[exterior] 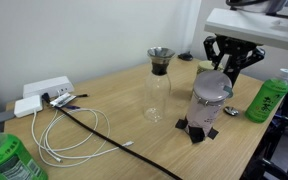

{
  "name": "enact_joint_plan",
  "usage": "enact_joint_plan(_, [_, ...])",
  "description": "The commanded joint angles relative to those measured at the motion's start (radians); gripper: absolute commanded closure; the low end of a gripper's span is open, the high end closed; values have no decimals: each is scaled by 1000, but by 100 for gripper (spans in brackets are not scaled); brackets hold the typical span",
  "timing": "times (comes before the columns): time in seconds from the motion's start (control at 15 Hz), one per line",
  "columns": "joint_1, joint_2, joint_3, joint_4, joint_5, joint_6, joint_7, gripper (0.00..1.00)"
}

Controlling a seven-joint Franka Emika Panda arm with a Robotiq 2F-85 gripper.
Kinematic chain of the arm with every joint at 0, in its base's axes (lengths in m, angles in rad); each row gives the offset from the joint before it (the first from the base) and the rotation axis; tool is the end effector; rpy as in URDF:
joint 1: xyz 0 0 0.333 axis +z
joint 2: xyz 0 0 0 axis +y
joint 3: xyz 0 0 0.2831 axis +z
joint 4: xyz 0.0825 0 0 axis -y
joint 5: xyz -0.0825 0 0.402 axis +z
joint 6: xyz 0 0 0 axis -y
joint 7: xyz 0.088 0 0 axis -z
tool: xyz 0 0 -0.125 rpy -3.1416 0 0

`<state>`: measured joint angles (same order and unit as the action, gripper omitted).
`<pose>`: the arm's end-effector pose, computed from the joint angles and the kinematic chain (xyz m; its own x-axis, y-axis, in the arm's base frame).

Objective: Open the bottle on the table

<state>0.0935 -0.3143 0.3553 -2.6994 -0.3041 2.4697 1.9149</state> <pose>0.3892 0.1691 0.2680 0.2914 -0.9148 0.2796 -0.9353 -0.3338 -0.1177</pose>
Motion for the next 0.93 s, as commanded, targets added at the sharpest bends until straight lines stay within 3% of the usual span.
enact_joint_plan(0.0, [1, -6, 8, 7, -17, -16, 11, 94])
enact_joint_plan(0.87, [17, 2, 81, 63, -155, -139, 130, 94])
